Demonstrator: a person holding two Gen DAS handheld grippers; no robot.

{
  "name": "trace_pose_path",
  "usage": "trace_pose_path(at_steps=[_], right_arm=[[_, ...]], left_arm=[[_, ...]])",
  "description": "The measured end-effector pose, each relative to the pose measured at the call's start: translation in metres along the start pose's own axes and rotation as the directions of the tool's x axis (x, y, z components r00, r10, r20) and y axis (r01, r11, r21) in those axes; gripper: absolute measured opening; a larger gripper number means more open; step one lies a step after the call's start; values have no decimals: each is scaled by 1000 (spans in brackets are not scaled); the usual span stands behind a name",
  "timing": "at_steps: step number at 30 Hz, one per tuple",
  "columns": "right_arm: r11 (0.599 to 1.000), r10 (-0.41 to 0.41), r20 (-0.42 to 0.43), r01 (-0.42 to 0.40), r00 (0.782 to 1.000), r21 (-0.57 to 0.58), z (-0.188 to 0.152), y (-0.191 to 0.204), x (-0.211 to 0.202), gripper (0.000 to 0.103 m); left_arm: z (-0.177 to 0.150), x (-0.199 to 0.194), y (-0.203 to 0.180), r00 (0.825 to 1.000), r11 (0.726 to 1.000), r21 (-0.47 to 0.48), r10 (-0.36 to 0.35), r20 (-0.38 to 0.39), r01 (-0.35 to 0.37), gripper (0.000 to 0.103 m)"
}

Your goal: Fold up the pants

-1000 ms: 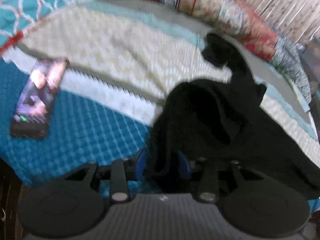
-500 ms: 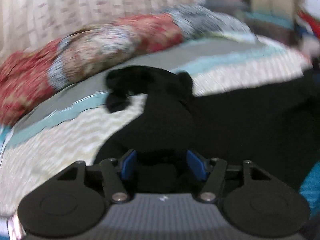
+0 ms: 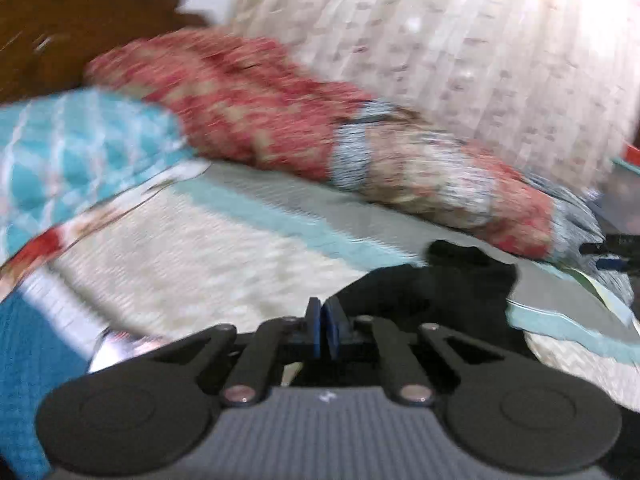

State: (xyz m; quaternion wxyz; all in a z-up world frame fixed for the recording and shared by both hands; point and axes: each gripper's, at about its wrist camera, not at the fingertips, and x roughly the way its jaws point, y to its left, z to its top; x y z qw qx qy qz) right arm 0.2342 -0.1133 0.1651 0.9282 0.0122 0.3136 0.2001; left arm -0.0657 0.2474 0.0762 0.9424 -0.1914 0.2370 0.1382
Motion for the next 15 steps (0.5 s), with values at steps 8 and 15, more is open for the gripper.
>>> trace_pose_path(at_steps=[8,15], right_arm=[[979,137,-189,-162,972,-124,33,105,121,68],[962,-38,-336,-56,941,-267,23,127,210,82]], left_arm=[[-33,17,10,996,999,45,-9,-90,13,5],[-35,19,17,994,999,4,-48,-93,49,5]])
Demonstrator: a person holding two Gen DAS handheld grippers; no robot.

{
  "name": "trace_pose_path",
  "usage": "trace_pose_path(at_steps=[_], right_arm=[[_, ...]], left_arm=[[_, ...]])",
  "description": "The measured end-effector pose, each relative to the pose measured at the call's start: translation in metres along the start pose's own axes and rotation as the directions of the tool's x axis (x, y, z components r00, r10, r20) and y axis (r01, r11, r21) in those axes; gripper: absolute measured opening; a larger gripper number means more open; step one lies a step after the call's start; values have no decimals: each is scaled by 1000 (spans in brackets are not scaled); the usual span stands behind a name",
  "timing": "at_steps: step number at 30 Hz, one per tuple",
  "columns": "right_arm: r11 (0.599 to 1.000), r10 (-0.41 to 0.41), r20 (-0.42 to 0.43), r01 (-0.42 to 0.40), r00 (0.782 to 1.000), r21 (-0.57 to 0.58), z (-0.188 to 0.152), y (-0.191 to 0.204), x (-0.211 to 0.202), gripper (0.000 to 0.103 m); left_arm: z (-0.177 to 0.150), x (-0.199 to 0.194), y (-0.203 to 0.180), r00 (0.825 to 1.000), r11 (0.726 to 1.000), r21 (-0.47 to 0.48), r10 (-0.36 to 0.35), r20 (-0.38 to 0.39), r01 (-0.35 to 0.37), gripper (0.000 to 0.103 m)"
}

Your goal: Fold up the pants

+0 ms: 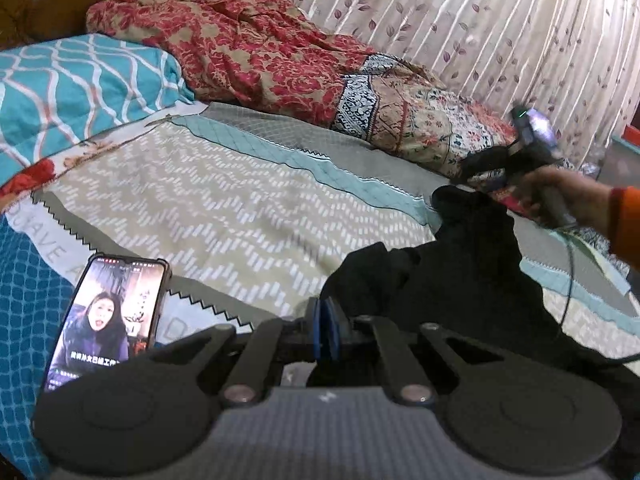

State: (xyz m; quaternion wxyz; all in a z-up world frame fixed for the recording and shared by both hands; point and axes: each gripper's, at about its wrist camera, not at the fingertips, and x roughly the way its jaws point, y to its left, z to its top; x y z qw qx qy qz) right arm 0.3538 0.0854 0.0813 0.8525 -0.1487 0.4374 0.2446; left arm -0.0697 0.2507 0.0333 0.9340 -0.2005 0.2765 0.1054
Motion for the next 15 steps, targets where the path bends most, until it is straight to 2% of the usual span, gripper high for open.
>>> trace_pose_path(at_steps=[1,2,3,4,5,6,7,9,11,12,13,14,15], right_arm=[[1000,-24,-29,24,999,-12,0,0,14,81],[998,-57,-46,56,997,-28,-2,0,24,75],[997,-71,-76,68,995,-38,-6,-1,33,60],[998,-60,-118,57,991,-30,-12,-5,41,21],[999,-42,-122,43,992,2,-16,-10,40,20],[998,-35,-79,38,996,44,-19,-17,30,18],[994,-44,-12,45,999,96,-21,-31,11,17],[965,-88,107,58,990,257,-23,-70,-29,17],[891,-163,238,39,958,452,-35,-124,-83,16],[839,-224,286,35,932,544,-47,-152,-113,13],[780,-297,325,32,898,624,-63,-180,-148,7],[740,-352,346,32,870,672,-78,-201,-177,6],[705,-394,344,41,852,708,-94,-218,-202,6]], left_arm=[[0,0,0,1000,1000,2,0,2,0,5],[0,-1,-1,1000,1000,10,3,6,-3,5],[0,-3,-2,1000,1000,22,7,11,-8,5],[1,-4,-5,1000,999,35,9,19,-9,5],[2,-6,-7,999,999,51,4,32,-6,5],[4,-8,-10,999,998,65,-2,44,-1,4],[7,-9,-14,998,997,80,-12,59,8,4],[16,-11,-23,994,994,103,-37,99,27,4],[28,-10,-32,989,993,108,-69,134,54,4],[35,-7,-37,984,991,109,-93,152,77,4],[42,-4,-43,979,989,116,-115,168,96,4],[49,1,-50,975,986,127,-131,181,109,4],[55,5,-58,969,983,140,-147,197,121,4]])
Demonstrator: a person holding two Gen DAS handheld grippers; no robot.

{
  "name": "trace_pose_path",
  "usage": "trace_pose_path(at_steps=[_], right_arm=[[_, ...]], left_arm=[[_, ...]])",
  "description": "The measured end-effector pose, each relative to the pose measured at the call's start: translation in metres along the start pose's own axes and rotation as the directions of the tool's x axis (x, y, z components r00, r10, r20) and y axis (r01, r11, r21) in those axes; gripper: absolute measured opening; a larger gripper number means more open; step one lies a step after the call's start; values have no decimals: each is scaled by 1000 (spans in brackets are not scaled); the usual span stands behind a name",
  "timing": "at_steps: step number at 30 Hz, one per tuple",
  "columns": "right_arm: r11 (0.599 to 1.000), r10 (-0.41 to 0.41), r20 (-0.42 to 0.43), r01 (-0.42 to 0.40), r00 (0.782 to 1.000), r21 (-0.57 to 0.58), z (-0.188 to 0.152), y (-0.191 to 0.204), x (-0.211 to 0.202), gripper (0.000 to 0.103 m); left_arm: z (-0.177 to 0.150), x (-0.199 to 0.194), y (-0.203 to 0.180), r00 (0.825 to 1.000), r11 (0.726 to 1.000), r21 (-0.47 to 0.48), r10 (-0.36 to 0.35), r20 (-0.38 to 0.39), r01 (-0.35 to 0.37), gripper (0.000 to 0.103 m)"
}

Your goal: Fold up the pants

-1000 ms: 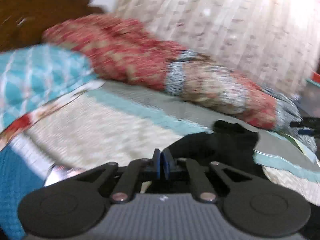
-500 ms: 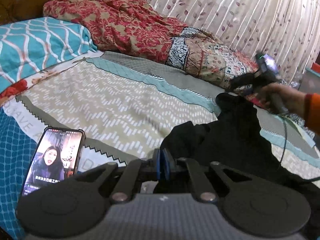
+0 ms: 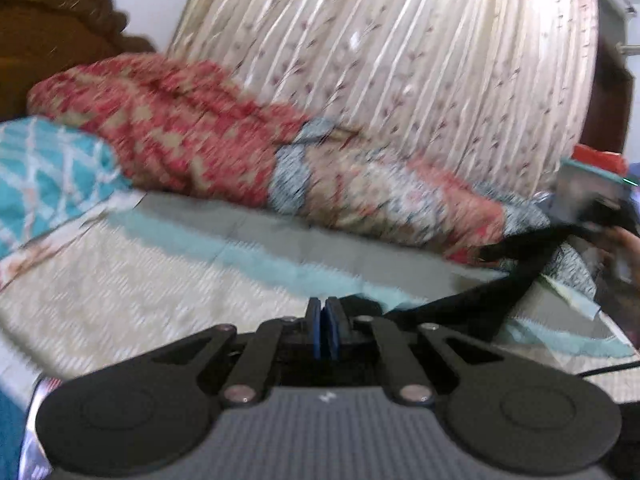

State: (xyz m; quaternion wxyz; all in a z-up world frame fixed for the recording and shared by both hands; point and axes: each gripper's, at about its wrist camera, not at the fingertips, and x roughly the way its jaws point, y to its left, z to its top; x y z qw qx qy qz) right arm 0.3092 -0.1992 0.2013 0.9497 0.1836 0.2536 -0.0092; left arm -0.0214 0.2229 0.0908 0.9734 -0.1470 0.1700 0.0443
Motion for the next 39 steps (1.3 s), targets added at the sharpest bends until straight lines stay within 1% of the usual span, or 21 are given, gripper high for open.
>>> trace_pose_path(at_steps=[1,3,4,5,8,9,10,11,12,14,16,19,21,23,24,26,28,33,34,37,39], right_arm=[[999,-42,60,40,997,35,12,-27,-27,6],[993,-117,137,114,984,34,21,-62,-69,6],[986,-164,163,159,973,41,22,-85,-92,7],[982,-190,161,185,968,49,19,-101,-104,7],[955,-294,76,289,953,67,-6,-162,-128,14],[945,-322,36,319,946,69,-16,-179,-127,19],[930,-359,-9,358,933,78,-30,-197,-129,29],[909,-402,-51,405,914,100,-46,-217,-131,32],[888,-433,-94,442,896,127,-61,-237,-133,32],[858,-456,-152,478,877,188,-88,-263,-139,32],[832,-460,-177,492,870,257,-106,-287,-151,32],[789,-472,-176,503,864,352,-122,-310,-169,32],[775,-483,-148,500,863,388,-120,-318,-181,32],[780,-484,-116,488,867,391,-112,-319,-189,33],[785,-477,-103,476,873,396,-108,-320,-191,34],[792,-445,-79,434,892,430,-105,-329,-190,44],[784,-411,-66,389,909,484,-109,-338,-193,46],[726,-314,-136,330,940,604,-114,-365,-176,48],[721,-310,-142,330,940,609,-114,-366,-172,48],[720,-360,-147,375,921,585,-106,-373,-158,48],[726,-352,-181,390,918,567,-101,-381,-147,37]], left_arm=[[5,7,-6,1000,1000,15,-20,20,20,4],[12,24,-19,999,999,43,-22,41,20,4],[13,34,-24,999,999,49,-15,28,14,4],[13,42,-27,1000,999,43,-18,12,17,4],[3,55,-38,999,998,45,-33,-37,35,4],[-3,56,-42,998,997,59,-37,-55,40,4],[-9,56,-45,997,996,70,-42,-71,47,4],[-14,54,-50,995,995,85,-48,-88,55,4],[-20,51,-53,994,993,103,-52,-100,63,4],[-28,44,-56,993,990,131,-44,-110,58,4],[-32,38,-55,992,990,132,-25,-126,42,4],[-30,32,-45,988,996,81,-16,-151,28,4],[-25,30,-40,987,999,45,-16,-158,24,4],[-23,27,-39,987,1000,22,-15,-160,18,4],[-21,27,-40,987,1000,13,-13,-160,15,4],[-18,27,-41,987,1000,0,-10,-159,10,4],[-15,27,-43,987,1000,-12,-3,-160,1,4],[-2,27,-40,987,997,-79,5,-160,-18,4],[1,26,-39,988,996,-88,12,-156,-26,4],[9,20,-41,989,994,-93,34,-145,-48,4],[12,14,-46,989,995,-83,47,-139,-59,4]])
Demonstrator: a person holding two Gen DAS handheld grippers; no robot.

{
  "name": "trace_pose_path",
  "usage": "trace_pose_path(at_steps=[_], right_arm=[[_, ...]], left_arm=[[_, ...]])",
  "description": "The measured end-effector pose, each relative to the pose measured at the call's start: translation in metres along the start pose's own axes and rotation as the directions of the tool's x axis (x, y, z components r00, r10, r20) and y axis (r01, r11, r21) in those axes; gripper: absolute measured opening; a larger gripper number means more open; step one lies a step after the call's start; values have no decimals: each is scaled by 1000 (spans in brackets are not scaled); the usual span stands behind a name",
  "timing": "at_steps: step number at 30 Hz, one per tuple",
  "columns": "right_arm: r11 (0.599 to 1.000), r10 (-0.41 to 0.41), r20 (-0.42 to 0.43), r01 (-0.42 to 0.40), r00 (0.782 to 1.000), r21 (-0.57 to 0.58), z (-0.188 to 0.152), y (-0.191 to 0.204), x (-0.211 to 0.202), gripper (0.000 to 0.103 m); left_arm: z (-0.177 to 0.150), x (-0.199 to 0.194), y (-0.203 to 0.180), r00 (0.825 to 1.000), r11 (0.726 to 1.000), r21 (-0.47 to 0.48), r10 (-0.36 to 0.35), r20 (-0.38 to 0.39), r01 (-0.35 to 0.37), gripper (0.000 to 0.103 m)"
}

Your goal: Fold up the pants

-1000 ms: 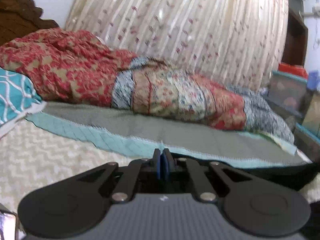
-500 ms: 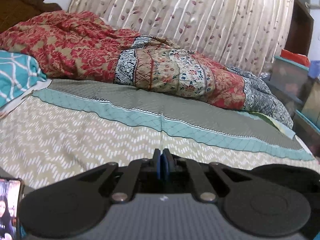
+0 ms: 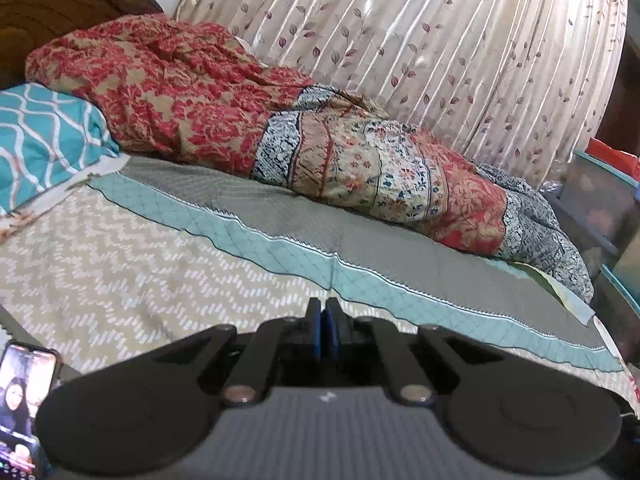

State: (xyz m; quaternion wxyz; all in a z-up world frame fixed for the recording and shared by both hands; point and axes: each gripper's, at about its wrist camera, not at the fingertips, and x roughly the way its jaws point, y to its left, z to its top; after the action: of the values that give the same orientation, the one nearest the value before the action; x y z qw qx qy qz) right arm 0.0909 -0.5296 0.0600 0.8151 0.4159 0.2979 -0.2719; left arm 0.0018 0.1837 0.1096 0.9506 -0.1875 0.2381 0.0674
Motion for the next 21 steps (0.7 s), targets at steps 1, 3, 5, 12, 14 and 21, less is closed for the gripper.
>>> trace_pose_path(at_steps=[1,3,5,12,14,21], right_arm=[[1000,-9,-4,9,1000,-19,3,2,2,11],[999,11,20,-10,1000,-51,14,5,-2,11],[995,75,81,-69,994,-78,27,8,-24,11],[991,102,182,-84,978,-105,54,-42,-86,11],[995,33,160,-17,987,-100,47,-64,-82,16],[997,-36,132,25,991,78,-1,-121,-92,65]], left_arm=[[1,-4,-3,1000,1000,8,7,3,-7,4],[2,-12,-7,1000,1000,20,17,7,-17,4],[3,-24,-11,1000,999,24,23,12,-23,2],[-8,-87,-4,992,993,65,94,79,-100,2],[-20,-89,0,995,993,62,97,25,-99,3],[-57,-56,15,956,982,-187,-62,-287,7,47]])
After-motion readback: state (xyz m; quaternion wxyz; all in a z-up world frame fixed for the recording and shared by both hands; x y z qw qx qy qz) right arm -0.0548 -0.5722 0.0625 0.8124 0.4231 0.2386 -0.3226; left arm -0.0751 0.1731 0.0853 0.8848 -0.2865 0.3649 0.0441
